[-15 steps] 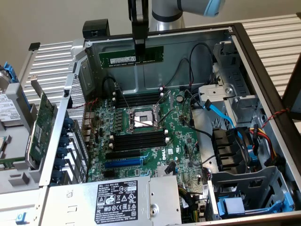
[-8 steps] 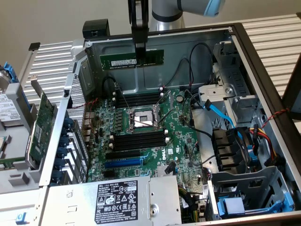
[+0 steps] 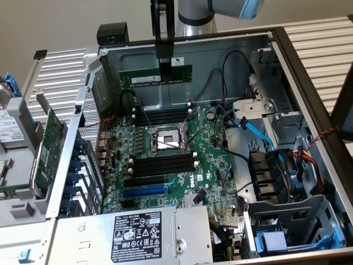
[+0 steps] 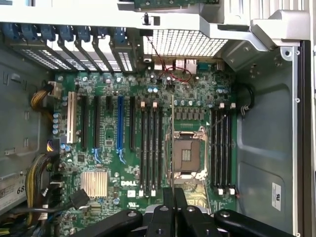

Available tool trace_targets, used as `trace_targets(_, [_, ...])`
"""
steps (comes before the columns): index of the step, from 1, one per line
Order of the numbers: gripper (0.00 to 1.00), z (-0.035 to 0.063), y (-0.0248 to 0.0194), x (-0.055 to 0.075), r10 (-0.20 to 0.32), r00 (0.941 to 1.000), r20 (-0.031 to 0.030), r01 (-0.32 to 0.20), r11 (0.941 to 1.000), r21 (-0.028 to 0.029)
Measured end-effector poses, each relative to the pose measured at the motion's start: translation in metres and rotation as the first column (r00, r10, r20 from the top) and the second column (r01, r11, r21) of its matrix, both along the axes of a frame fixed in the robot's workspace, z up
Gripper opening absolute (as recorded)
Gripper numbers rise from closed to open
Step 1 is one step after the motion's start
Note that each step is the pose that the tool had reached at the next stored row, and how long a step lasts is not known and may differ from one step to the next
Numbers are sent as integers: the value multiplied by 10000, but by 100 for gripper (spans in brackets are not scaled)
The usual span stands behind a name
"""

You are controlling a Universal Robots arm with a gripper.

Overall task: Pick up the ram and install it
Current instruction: 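Insert the ram into the slot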

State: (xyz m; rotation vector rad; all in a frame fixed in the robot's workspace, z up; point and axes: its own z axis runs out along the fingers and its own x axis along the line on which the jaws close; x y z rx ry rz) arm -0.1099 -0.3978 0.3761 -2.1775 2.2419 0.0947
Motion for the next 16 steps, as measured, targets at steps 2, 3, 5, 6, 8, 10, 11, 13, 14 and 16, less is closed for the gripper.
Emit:
trace_targets(2, [12,-26,1,0,-2,10000,1,2,10000,-51])
trace_targets(3, [12,-37,1,0,-3,10000,0,3,10000,-83])
trace_targets(5, [12,-60,0,0,-4,10000,0,4,9999,-147])
trace_targets(6, [12,-75,1,0,-3,10000,1,3,9999,-172])
trace_targets(8, [12,-108,0,0,-2,10000,0,2,9998,-187])
trace_targets(10, [12,-144,1,0,-5,10000,1,5,9998,-187])
trace_targets(11, [12,-162,1,0,-8,10000,0,8,9998,-188])
trace_targets(13, [12,-199,1,0,-15,10000,1,15,9998,-187])
trace_targets(14, [12,-217,1,0,-19,10000,1,19,9998,-188])
trace_targets(16, [12,-254,1,0,-30,10000,0,30,9998,-188])
